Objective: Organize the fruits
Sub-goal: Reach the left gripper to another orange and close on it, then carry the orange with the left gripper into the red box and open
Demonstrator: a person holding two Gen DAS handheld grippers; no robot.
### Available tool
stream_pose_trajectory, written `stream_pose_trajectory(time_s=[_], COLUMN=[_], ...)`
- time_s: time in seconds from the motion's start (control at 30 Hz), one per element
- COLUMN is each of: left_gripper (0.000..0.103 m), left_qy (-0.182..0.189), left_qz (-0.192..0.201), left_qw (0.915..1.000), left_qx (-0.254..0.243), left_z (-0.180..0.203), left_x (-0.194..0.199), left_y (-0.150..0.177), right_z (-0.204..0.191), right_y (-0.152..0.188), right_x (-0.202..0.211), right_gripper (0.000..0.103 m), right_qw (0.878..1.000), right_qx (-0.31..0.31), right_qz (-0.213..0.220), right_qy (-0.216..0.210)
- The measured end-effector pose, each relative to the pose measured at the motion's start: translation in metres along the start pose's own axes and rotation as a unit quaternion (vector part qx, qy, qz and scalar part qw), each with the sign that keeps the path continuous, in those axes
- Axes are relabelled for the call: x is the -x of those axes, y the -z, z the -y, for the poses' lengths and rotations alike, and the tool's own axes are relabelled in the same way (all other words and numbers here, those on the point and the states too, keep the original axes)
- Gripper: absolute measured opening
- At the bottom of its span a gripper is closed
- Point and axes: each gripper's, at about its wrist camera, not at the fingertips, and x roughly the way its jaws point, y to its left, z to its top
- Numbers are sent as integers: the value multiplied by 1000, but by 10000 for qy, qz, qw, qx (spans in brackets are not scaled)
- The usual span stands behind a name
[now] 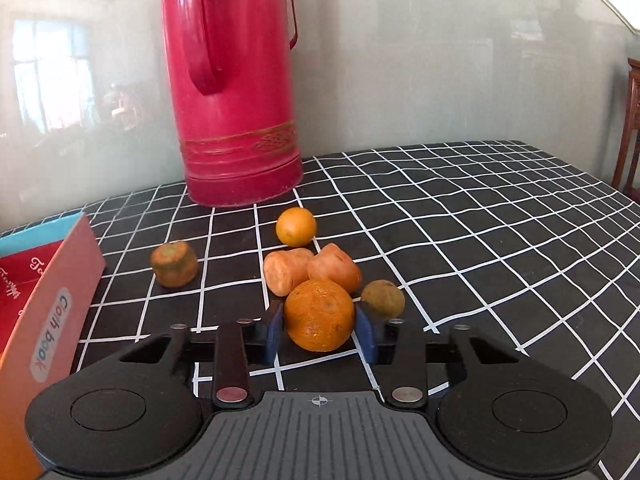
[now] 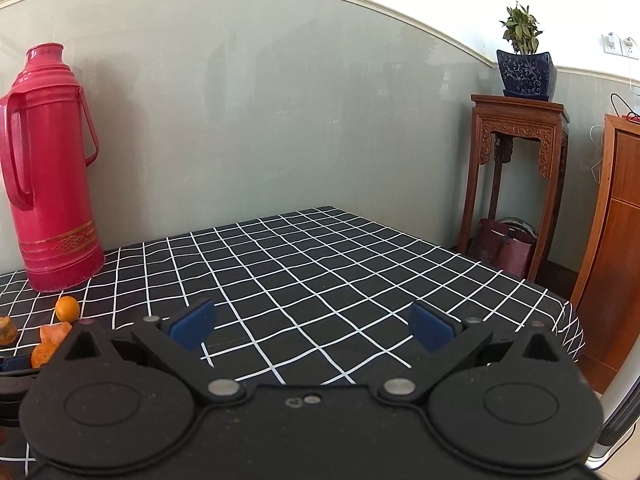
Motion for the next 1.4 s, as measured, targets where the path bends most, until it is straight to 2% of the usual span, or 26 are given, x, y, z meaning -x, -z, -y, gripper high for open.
stream_pose_trajectory(time_s=[0.13, 0.33, 0.47, 0.63, 0.77, 1.0, 1.23, 1.4], left_gripper=[38, 38, 38, 38, 38, 38, 38, 41], left_qy=[-106, -503, -857, -1383, -1781, -2159, -2371, -2405], left_qz=[71, 531, 856, 1058, 853, 215, -119, -108], left_qw=[9997, 9972, 9925, 9845, 9781, 9665, 9597, 9574], left_qx=[202, -121, -142, 225, 658, 1370, 1506, 1596], left_z=[-7, -7, -20, -56, -95, -157, -178, -187], left_x=[2, 22, 43, 69, 77, 79, 81, 91], left_y=[1, 5, 5, 3, 6, 28, 43, 45], right_z=[-3, -11, -17, -31, -47, -75, -104, -122], right_y=[-1, 0, 0, 3, 6, 10, 16, 20], right_x=[2, 3, 6, 10, 15, 19, 19, 17], right_gripper=[97, 97, 97, 97, 97, 97, 97, 97], right_qw=[10000, 9999, 9996, 9987, 9973, 9937, 9871, 9819], right_qx=[-5, 86, 86, 185, 309, 546, 755, 908], right_qz=[38, 23, -2, -25, -35, -92, -329, -457], right_qy=[-34, -131, -264, -479, -673, -974, -1376, -1597])
